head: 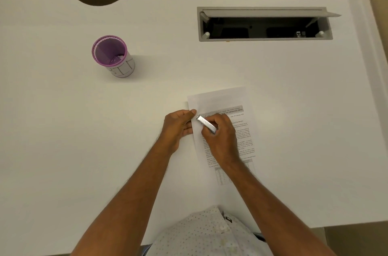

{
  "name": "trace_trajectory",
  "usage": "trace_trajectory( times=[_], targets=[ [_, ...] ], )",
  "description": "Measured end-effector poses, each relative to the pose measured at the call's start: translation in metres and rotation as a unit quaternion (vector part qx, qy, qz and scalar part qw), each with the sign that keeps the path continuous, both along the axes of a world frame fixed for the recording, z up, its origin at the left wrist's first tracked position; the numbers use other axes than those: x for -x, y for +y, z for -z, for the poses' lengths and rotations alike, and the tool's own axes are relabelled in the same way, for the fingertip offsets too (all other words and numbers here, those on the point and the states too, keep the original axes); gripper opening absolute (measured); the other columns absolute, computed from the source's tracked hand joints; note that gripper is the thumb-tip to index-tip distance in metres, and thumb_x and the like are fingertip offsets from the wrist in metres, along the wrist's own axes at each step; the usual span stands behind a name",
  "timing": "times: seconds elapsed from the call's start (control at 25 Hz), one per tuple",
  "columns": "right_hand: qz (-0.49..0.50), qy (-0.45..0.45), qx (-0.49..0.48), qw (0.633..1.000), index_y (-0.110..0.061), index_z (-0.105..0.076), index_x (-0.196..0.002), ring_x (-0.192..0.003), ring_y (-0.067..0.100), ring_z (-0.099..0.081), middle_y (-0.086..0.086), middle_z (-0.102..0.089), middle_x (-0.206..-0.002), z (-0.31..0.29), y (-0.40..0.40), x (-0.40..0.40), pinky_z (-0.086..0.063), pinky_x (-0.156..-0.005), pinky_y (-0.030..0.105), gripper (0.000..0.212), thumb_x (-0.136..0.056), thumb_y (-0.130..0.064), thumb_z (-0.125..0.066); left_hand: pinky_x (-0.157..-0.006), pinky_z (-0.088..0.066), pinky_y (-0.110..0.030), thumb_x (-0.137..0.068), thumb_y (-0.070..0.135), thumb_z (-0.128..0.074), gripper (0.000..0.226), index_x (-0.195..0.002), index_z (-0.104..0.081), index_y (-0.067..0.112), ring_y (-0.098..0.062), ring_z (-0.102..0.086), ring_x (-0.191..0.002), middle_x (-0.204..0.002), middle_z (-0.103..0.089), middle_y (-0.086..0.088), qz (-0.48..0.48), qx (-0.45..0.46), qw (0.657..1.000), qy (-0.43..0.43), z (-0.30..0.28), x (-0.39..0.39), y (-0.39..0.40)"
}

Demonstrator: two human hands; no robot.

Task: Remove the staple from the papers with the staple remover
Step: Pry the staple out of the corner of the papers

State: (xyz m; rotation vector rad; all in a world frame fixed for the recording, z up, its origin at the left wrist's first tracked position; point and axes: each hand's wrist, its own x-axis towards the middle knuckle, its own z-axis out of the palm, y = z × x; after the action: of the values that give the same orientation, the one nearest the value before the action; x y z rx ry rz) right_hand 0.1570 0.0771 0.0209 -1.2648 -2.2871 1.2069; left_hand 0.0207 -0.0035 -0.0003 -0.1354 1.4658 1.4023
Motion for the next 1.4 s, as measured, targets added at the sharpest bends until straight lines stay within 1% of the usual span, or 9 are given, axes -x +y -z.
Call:
trace_trajectory(
  times=[0.12, 0.44, 0.6, 0.68, 0.8, 1.0, 1.16, 1.28, 1.4],
  targets=[
    [0.008, 0.007, 0.011, 1.0, -0.025, -0.067, -0.1, -0.085, 0.013, -0.06, -0.007, -0.06, -0.096, 0.001, 0.0, 0.001, -0.058, -0.066, 0.037, 0.019, -0.087, -0.014, -0.075, -0.084, -0.065, -0.039, -0.094, 0.03, -0.074, 0.028, -0.105, -0.077, 0.005, -0.029, -0.078, -0.092, -0.103, -0.081, -0.016, -0.001, 0.005, 1.0, -0.003, -0.001, 0.0, 0.001],
    [0.03, 0.025, 0.01, 0.999, -0.021, -0.071, -0.109, -0.092, 0.015, -0.063, -0.007, -0.066, -0.1, 0.003, -0.006, -0.001, -0.059, -0.072, 0.039, 0.017, -0.093, -0.019, -0.075, -0.078, -0.066, -0.036, -0.096, 0.026, -0.071, 0.022, -0.101, -0.075, 0.005, -0.025, -0.078, -0.085, -0.1, -0.081, -0.017, 0.005, 0.014, 1.0, 0.006, -0.002, 0.0, 0.002],
    [0.045, 0.006, 0.039, 0.998, -0.021, -0.07, -0.118, -0.099, 0.013, -0.064, -0.008, -0.069, -0.108, 0.005, -0.005, 0.0, -0.061, -0.079, 0.04, 0.022, -0.096, -0.025, -0.071, -0.067, -0.065, -0.031, -0.095, 0.025, -0.074, 0.016, -0.089, -0.075, 0.009, -0.02, -0.079, -0.077, -0.09, -0.083, -0.01, 0.008, 0.024, 1.0, 0.019, -0.005, -0.001, 0.004],
    [0.052, 0.0, 0.059, 0.997, -0.022, -0.069, -0.121, -0.102, 0.011, -0.064, -0.008, -0.068, -0.112, 0.006, -0.005, 0.0, -0.06, -0.083, 0.04, 0.024, -0.098, -0.028, -0.068, -0.062, -0.063, -0.028, -0.094, 0.023, -0.074, 0.017, -0.089, -0.075, 0.007, -0.019, -0.079, -0.074, -0.086, -0.083, -0.008, -0.002, 0.037, 0.999, 0.019, -0.005, -0.002, 0.005],
    [0.058, -0.011, 0.089, 0.994, -0.025, -0.069, -0.125, -0.102, 0.01, -0.065, -0.01, -0.067, -0.113, 0.004, -0.001, 0.004, -0.06, -0.086, 0.039, 0.028, -0.101, -0.036, -0.062, -0.062, -0.063, -0.029, -0.094, 0.021, -0.074, 0.021, -0.096, -0.075, 0.0, -0.023, -0.08, -0.076, -0.088, -0.083, -0.011, -0.018, 0.052, 0.998, 0.014, -0.005, -0.004, 0.008],
    [0.063, -0.027, 0.116, 0.991, -0.028, -0.07, -0.123, -0.099, 0.009, -0.065, -0.011, -0.067, -0.109, 0.001, 0.005, 0.009, -0.06, -0.085, 0.04, 0.03, -0.1, -0.045, -0.061, -0.068, -0.065, -0.033, -0.094, 0.022, -0.074, 0.022, -0.099, -0.076, 0.001, -0.027, -0.081, -0.082, -0.092, -0.082, -0.013, -0.015, 0.057, 0.998, 0.006, -0.005, -0.004, 0.009],
    [0.047, -0.013, 0.12, 0.992, -0.027, -0.071, -0.122, -0.099, 0.006, -0.065, -0.01, -0.068, -0.11, 0.002, 0.004, 0.004, -0.06, -0.085, 0.034, 0.025, -0.099, -0.035, -0.066, -0.067, -0.065, -0.033, -0.093, 0.024, -0.075, 0.02, -0.099, -0.078, 0.004, -0.027, -0.081, -0.082, -0.092, -0.083, -0.012, -0.018, 0.05, 0.999, 0.002, -0.006, -0.003, 0.007],
    [0.046, 0.0, 0.121, 0.992, -0.025, -0.072, -0.123, -0.097, 0.006, -0.065, -0.009, -0.067, -0.107, 0.002, 0.006, -0.001, -0.059, -0.082, 0.028, 0.027, -0.095, -0.025, -0.071, -0.074, -0.067, -0.037, -0.092, 0.023, -0.076, 0.021, -0.099, -0.077, 0.004, -0.027, -0.08, -0.083, -0.093, -0.082, -0.013, -0.023, 0.045, 0.999, -0.011, -0.006, -0.003, 0.008],
    [0.035, 0.001, 0.116, 0.993, -0.026, -0.073, -0.122, -0.093, 0.007, -0.064, -0.008, -0.066, -0.103, 0.003, 0.006, -0.003, -0.056, -0.079, 0.025, 0.029, -0.093, -0.022, -0.073, -0.074, -0.067, -0.037, -0.091, 0.022, -0.077, 0.021, -0.1, -0.076, 0.003, -0.026, -0.08, -0.081, -0.093, -0.082, -0.014, -0.027, 0.045, 0.998, -0.024, -0.006, -0.002, 0.009]
  ],
)
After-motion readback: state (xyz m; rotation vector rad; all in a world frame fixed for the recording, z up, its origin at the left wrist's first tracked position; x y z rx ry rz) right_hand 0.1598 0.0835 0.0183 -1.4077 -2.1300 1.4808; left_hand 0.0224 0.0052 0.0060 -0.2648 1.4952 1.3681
